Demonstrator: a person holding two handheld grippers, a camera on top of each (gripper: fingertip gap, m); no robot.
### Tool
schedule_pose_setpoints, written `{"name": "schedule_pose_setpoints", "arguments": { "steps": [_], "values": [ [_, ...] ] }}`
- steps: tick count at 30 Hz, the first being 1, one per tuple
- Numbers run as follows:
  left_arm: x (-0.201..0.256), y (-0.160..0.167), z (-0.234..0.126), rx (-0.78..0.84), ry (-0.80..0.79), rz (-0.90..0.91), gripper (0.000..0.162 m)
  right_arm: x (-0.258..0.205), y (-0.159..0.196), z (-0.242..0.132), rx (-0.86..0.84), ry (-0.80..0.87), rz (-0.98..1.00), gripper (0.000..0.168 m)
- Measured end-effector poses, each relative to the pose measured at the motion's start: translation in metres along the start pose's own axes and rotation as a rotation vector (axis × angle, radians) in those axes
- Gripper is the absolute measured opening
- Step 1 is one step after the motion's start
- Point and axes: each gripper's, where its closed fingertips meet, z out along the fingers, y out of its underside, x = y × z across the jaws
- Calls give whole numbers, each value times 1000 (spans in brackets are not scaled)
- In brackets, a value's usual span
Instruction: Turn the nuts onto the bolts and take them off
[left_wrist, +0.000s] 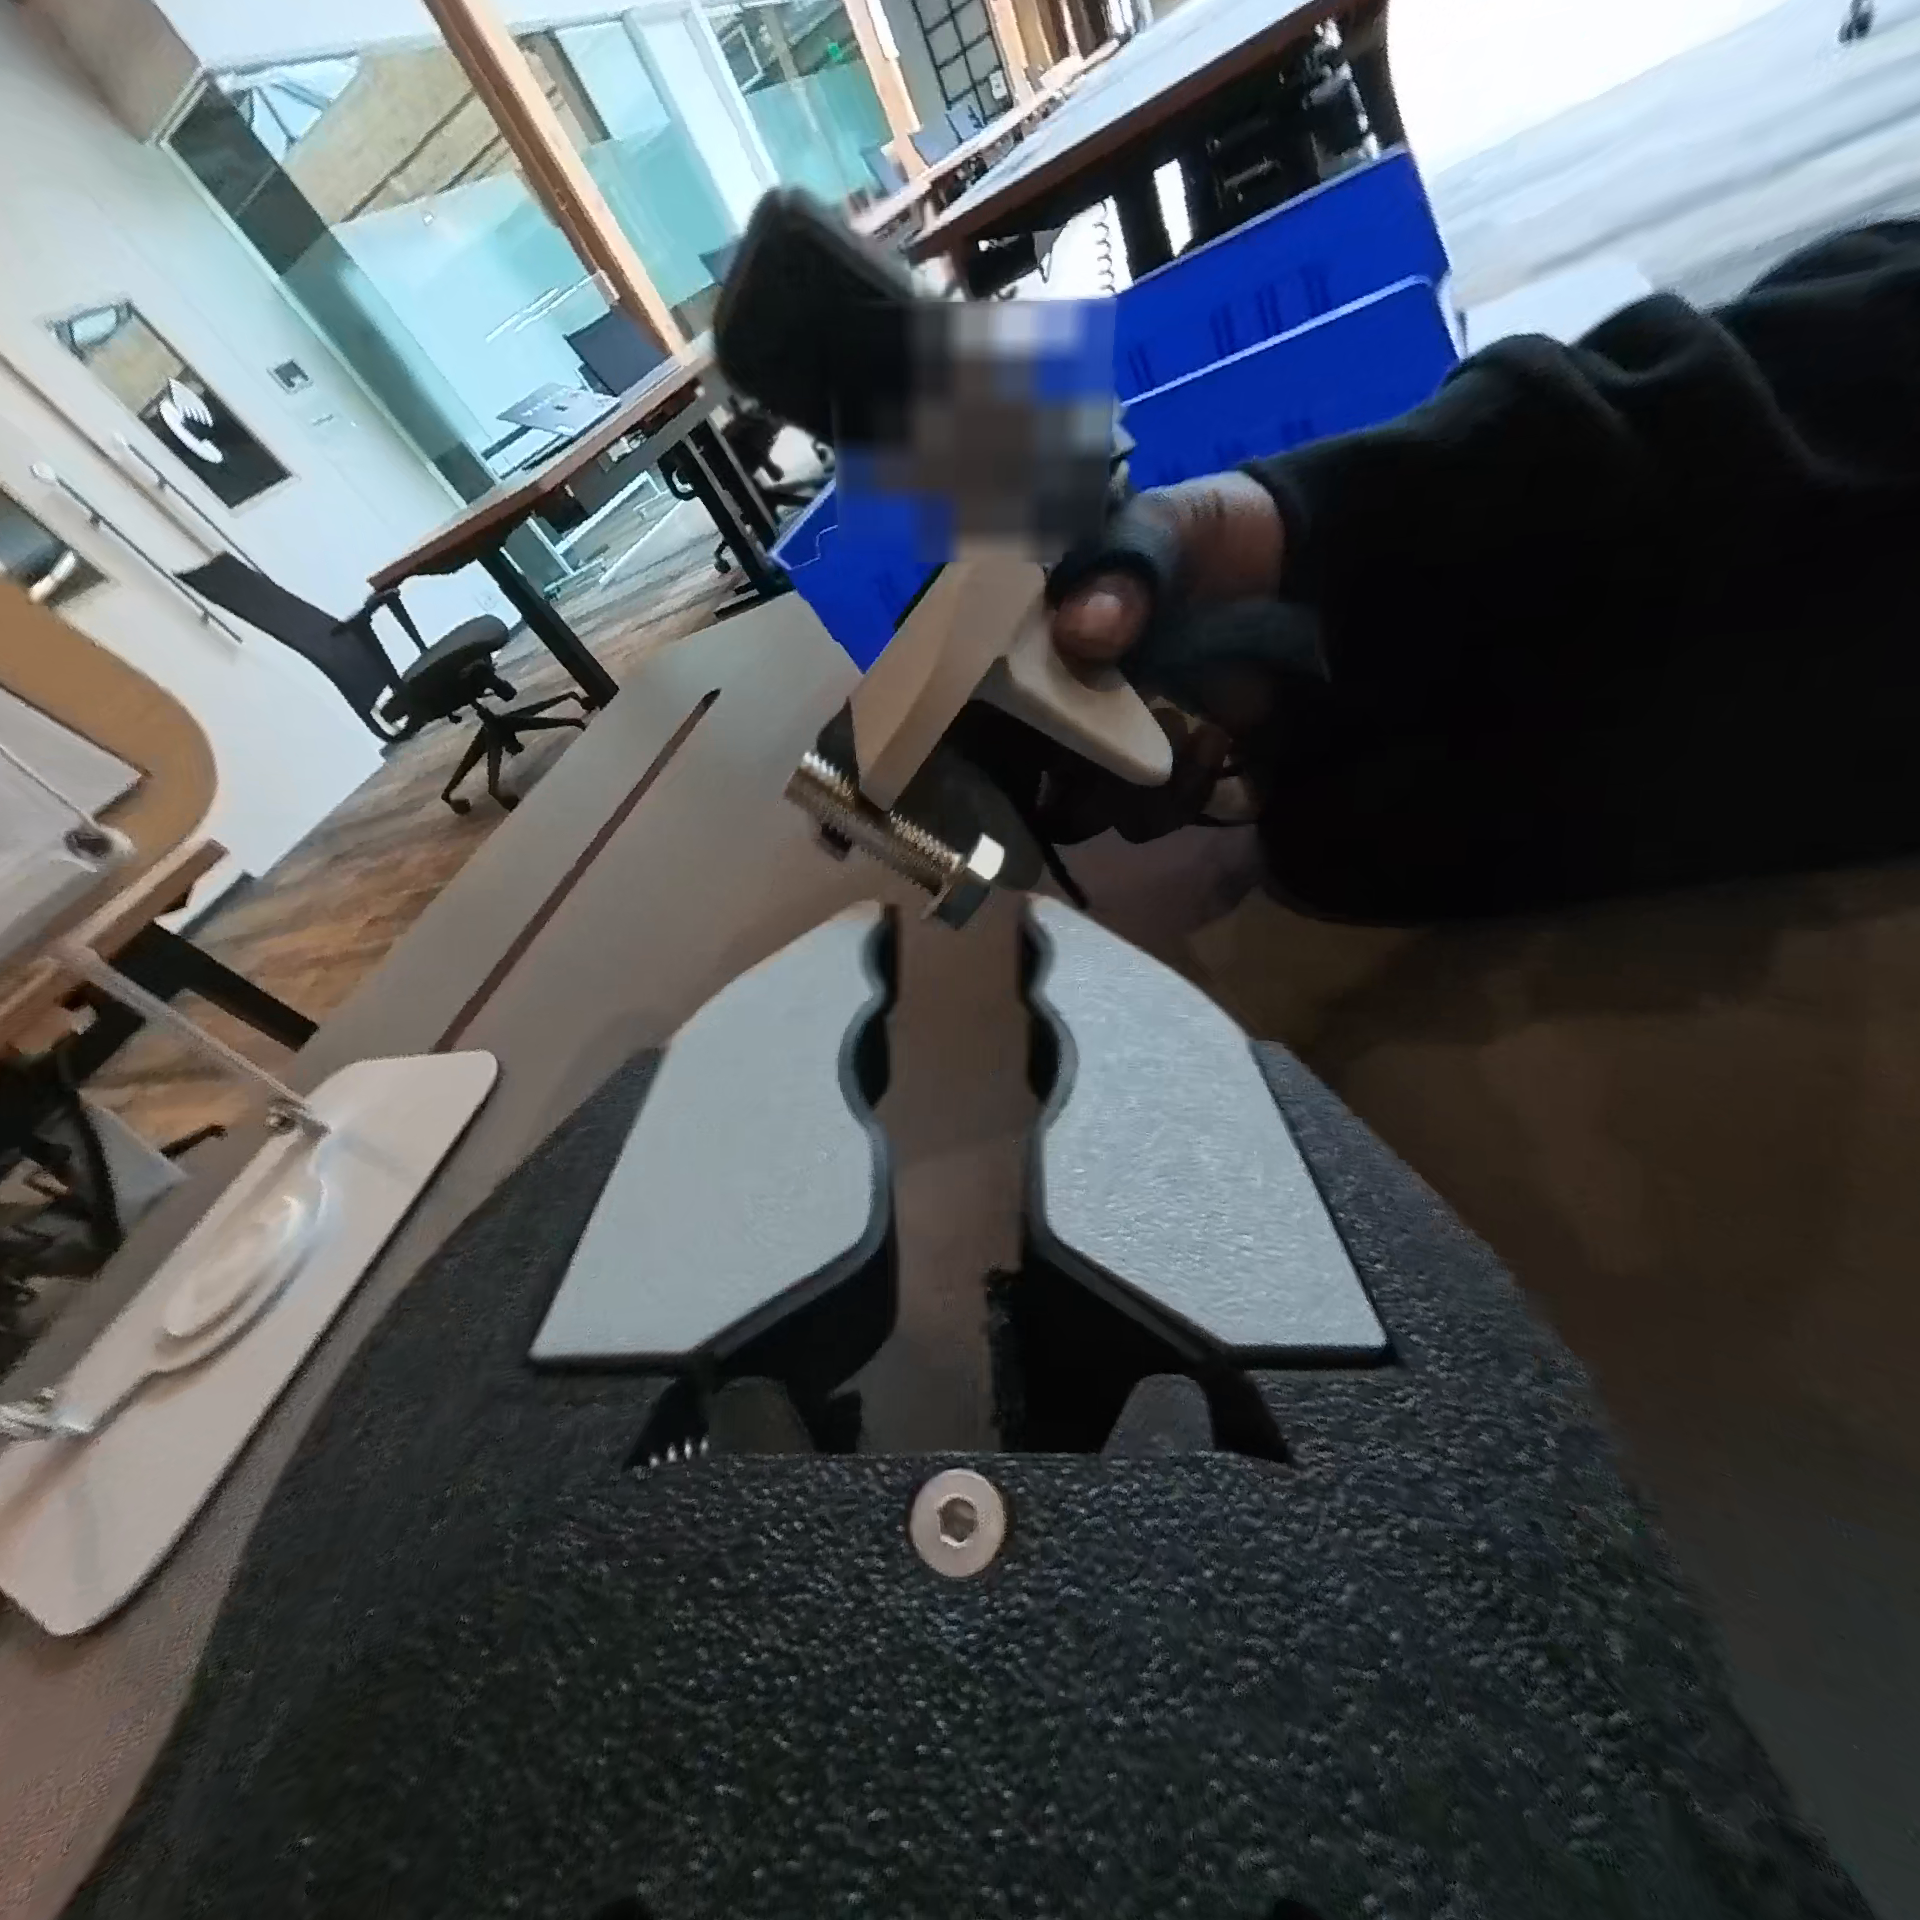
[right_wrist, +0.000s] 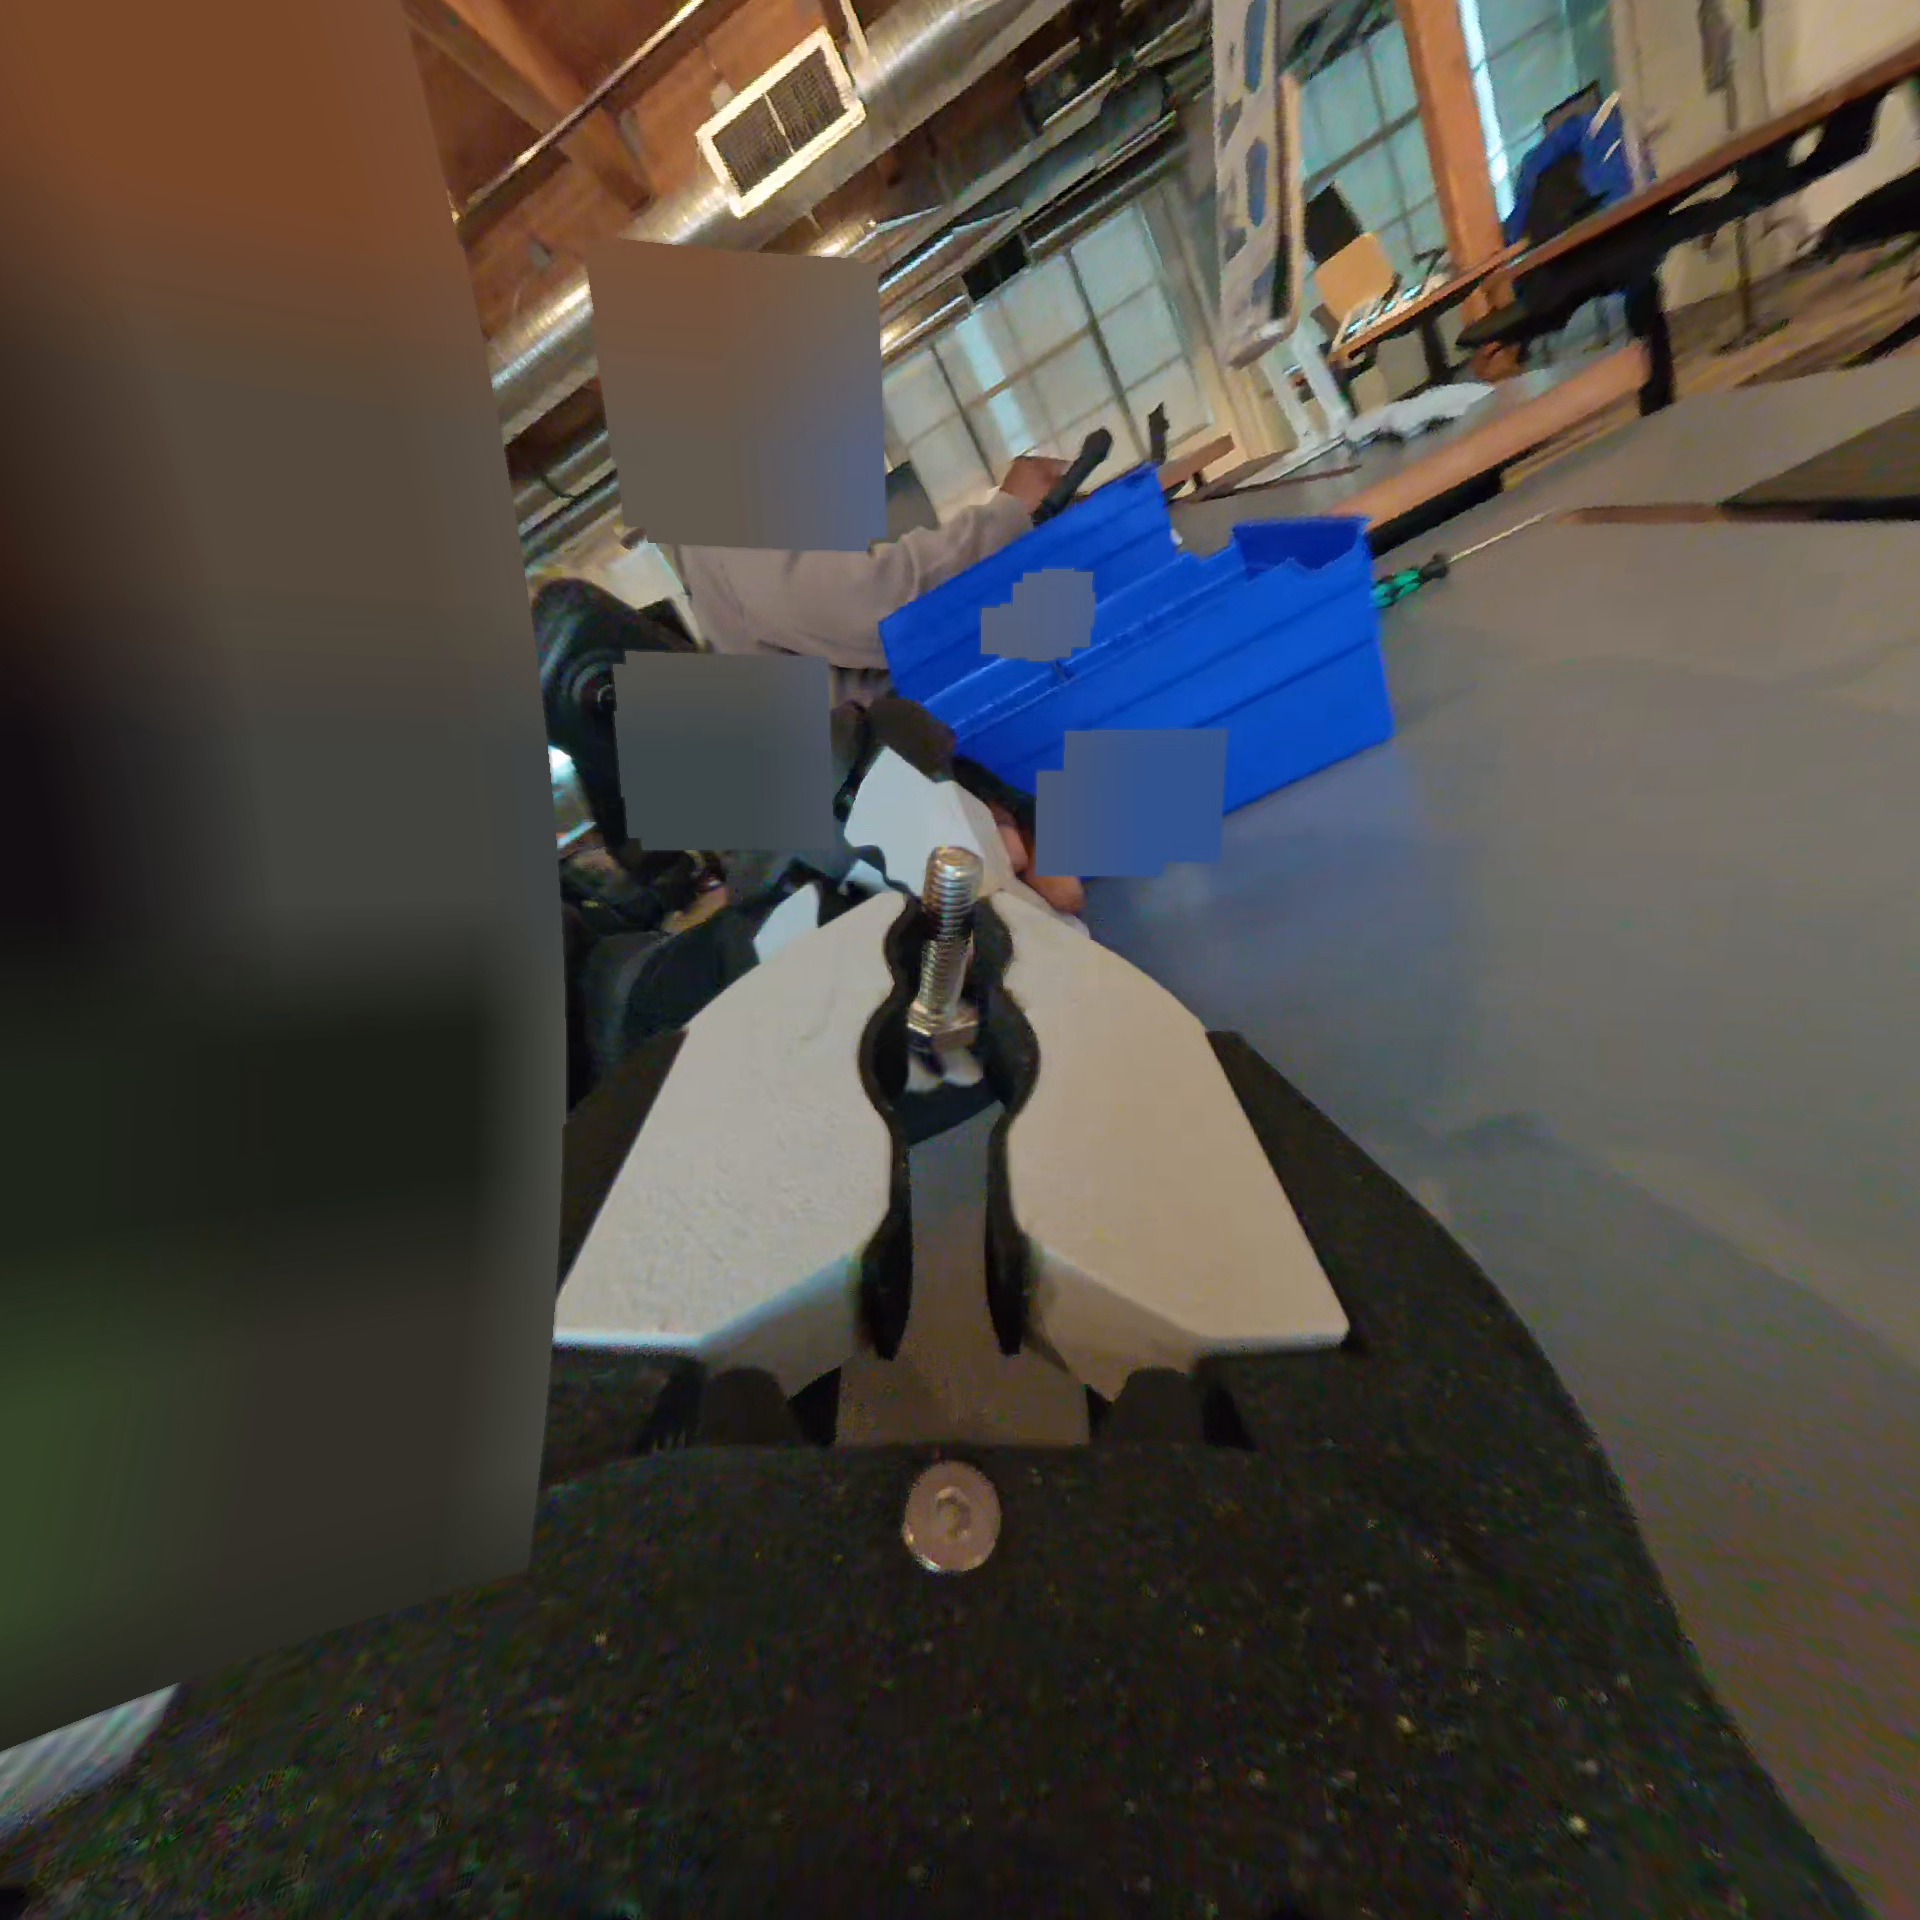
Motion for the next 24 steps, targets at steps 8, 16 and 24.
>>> {"name": "schedule_pose_setpoints", "arguments": {
  "steps": [8, 16, 24],
  "values": [
    [-6, -5, -1, 96, 68, -361, 48, -4, -20, -6, 94, 90, -278, 9],
    [-5, -17, -6, 223, 215, -607, 45, -15, -14, 5, 68, 72, -441, 8],
    [2, -14, -3, 192, 237, -545, 29, -15, -4, 13, 16, 60, -455, 8]
  ]
}}
